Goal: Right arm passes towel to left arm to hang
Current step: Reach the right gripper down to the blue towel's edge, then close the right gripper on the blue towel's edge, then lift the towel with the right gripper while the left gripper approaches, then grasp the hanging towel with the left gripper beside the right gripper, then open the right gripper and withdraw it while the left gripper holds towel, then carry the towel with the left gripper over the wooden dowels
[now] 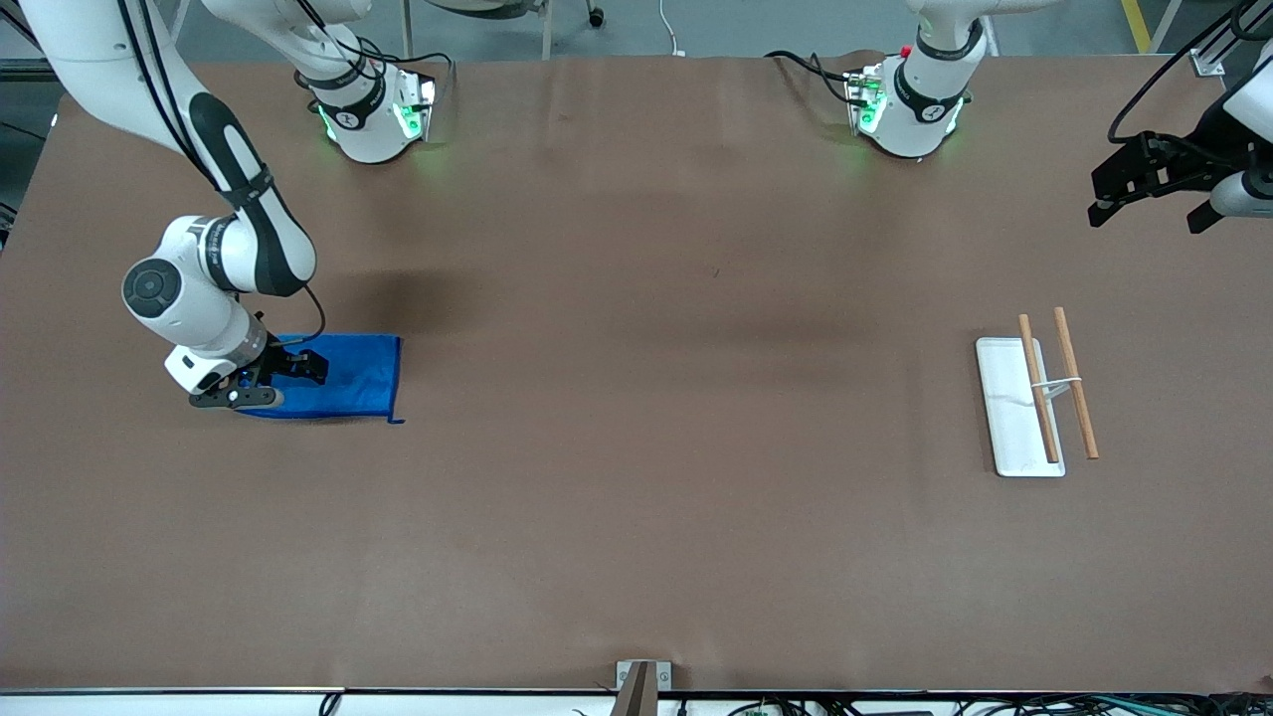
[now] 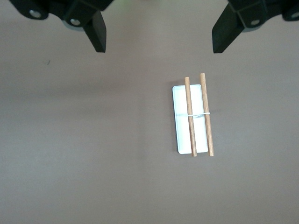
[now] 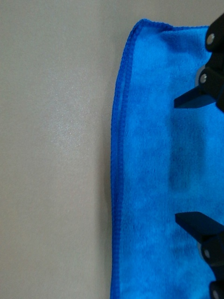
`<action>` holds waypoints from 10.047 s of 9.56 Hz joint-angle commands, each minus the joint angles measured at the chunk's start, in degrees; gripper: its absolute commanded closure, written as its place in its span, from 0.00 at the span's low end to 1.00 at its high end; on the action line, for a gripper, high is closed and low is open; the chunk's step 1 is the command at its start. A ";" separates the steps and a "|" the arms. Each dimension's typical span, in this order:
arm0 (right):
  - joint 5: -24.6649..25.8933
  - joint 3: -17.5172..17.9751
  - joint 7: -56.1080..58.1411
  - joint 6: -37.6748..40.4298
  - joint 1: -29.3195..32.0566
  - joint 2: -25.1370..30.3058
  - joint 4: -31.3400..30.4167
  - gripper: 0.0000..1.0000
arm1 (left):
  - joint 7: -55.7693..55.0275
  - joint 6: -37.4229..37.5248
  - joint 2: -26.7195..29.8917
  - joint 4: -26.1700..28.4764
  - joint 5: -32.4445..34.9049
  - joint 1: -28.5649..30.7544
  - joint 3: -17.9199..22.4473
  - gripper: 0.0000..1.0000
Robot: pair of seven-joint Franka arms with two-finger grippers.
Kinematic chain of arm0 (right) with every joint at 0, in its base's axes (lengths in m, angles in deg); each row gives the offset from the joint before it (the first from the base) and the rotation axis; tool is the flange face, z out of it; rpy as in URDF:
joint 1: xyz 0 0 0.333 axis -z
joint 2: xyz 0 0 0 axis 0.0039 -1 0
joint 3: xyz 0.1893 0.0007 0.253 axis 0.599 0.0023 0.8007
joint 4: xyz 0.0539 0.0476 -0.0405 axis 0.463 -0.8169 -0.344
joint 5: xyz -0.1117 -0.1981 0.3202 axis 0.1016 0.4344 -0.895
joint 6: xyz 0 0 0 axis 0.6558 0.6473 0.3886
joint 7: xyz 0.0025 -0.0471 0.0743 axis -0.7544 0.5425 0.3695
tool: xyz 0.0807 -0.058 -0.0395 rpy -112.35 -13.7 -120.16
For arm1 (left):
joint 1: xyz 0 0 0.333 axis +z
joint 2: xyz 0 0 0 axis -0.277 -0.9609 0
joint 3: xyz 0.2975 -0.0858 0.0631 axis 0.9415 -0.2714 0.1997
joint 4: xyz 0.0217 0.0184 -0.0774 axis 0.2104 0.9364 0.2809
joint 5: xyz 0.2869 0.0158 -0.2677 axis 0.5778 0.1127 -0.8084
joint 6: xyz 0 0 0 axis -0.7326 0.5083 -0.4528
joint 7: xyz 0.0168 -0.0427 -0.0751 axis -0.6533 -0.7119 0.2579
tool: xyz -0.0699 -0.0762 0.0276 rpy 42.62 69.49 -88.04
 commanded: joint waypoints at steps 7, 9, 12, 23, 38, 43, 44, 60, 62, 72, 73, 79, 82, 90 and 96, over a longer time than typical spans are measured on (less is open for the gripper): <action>0.98 0.38 1.77 -4.24 1.03 -0.74 -2.90 0.31 | -0.47 1.04 -1.11 0.12 0.62 -0.09 -0.24 0.00; 0.98 0.38 1.77 -4.07 1.38 -0.83 -2.82 0.48 | -0.47 1.04 -1.11 0.12 0.53 -0.09 -0.24 0.00; 0.98 0.38 1.42 -3.63 1.47 -0.92 -2.38 0.68 | -0.29 1.04 -1.11 0.12 0.44 -0.01 -0.15 0.00; -14.19 4.40 -5.30 51.11 -2.83 5.06 32.04 1.00 | 0.15 1.04 -1.11 0.03 0.27 -0.09 -0.15 0.00; -71.35 39.39 -14.75 18.37 -11.71 -5.82 46.91 1.00 | 26.04 -0.12 -25.35 12.23 -64.64 4.12 -0.15 0.00; -72.58 40.54 -14.75 8.78 -18.04 -11.73 54.05 1.00 | 41.17 16.02 -35.10 15.32 -79.07 6.06 -0.15 0.15; -72.58 40.54 -14.75 8.59 -18.83 -11.73 54.48 1.00 | 43.37 19.20 -37.38 15.24 -80.49 6.06 -0.15 0.15; -72.58 40.54 -14.84 7.27 -19.01 -11.82 54.49 1.00 | 62.20 25.03 -49.98 14.27 -95.36 0.96 -5.24 0.20; -72.58 40.54 -14.76 7.01 -19.01 -11.82 54.49 1.00 | 62.02 25.03 -49.89 14.09 -96.67 1.66 -6.83 0.21; -72.67 40.54 -14.84 7.01 -19.01 -11.82 54.40 1.00 | 60.80 25.39 -48.13 14.00 -96.68 4.30 -6.65 1.00; -72.67 40.54 -14.84 7.01 -19.01 -11.82 54.40 1.00 | 60.71 25.30 -48.13 14.00 -96.68 4.30 -6.65 1.00; -70.05 40.11 -14.76 8.06 -13.06 -8.41 48.45 0.00 | 54.04 24.68 -46.64 12.60 -96.50 4.91 -5.34 1.00; -48.15 39.75 -15.10 24.16 -1.83 -3.39 44.03 0.00 | 41.67 23.38 -42.51 11.47 -94.06 7.28 -4.55 1.00; -9.18 19.29 -15.81 48.40 4.28 6.01 42.89 0.00 | 6.79 2.56 -34.86 -0.64 -69.75 10.19 -4.46 1.00; 1.95 6.12 -8.87 51.91 4.10 12.79 48.32 0.00 | -3.98 1.14 -34.68 -9.02 -32.65 11.68 -4.54 1.00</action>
